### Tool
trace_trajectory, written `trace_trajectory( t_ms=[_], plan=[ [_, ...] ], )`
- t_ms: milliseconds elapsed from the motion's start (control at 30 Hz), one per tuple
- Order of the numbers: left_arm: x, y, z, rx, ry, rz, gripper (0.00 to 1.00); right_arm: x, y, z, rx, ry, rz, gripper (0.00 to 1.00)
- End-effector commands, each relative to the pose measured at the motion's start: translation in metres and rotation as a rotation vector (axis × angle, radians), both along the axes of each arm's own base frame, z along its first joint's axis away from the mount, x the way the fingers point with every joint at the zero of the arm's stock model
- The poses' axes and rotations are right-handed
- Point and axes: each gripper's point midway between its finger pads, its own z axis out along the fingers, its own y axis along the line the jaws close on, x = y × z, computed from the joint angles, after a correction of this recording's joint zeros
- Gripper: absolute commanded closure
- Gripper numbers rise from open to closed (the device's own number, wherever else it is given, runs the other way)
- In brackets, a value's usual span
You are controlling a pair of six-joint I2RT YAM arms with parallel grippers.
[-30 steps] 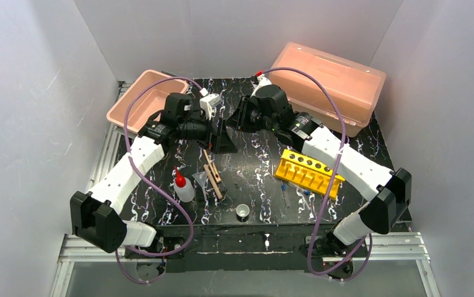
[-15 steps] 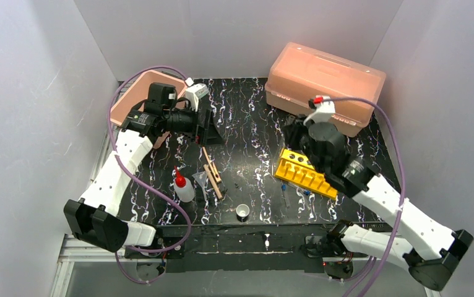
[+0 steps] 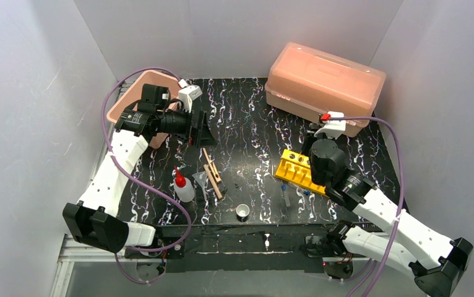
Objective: Organize the chemistry lab equipment
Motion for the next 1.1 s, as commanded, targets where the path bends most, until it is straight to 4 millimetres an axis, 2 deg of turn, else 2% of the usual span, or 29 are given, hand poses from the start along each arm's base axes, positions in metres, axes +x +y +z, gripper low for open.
trace_trajectory(
  t_ms=[0, 133, 333, 667, 1067],
  plan=[
    [-0.008, 0.005, 0.012, -0.002, -0.047, -0.009, 0.01, 0.004, -0.024, 0.012, 0.007, -0.075, -0.138, 0.99],
    [-0.009, 0.006, 0.01, 0.005, -0.051, -0.012, 0.01, 0.002, -0.038, 0.004, -0.01, -0.078, -0.211, 0.99],
    [-0.01, 0.008, 0.005, 0.023, -0.037, -0.017, 0.01, 0.0, -0.046, -0.003, -0.015, -0.099, -0.241, 0.99],
    [-0.008, 0.007, 0.007, 0.018, -0.035, -0.012, 0.01, 0.007, -0.043, -0.008, -0.023, -0.101, -0.228, 0.99],
    [-0.009, 0.009, 0.009, 0.033, -0.033, -0.024, 0.01, 0.009, -0.047, -0.031, -0.026, -0.055, -0.243, 0.99]
  ],
)
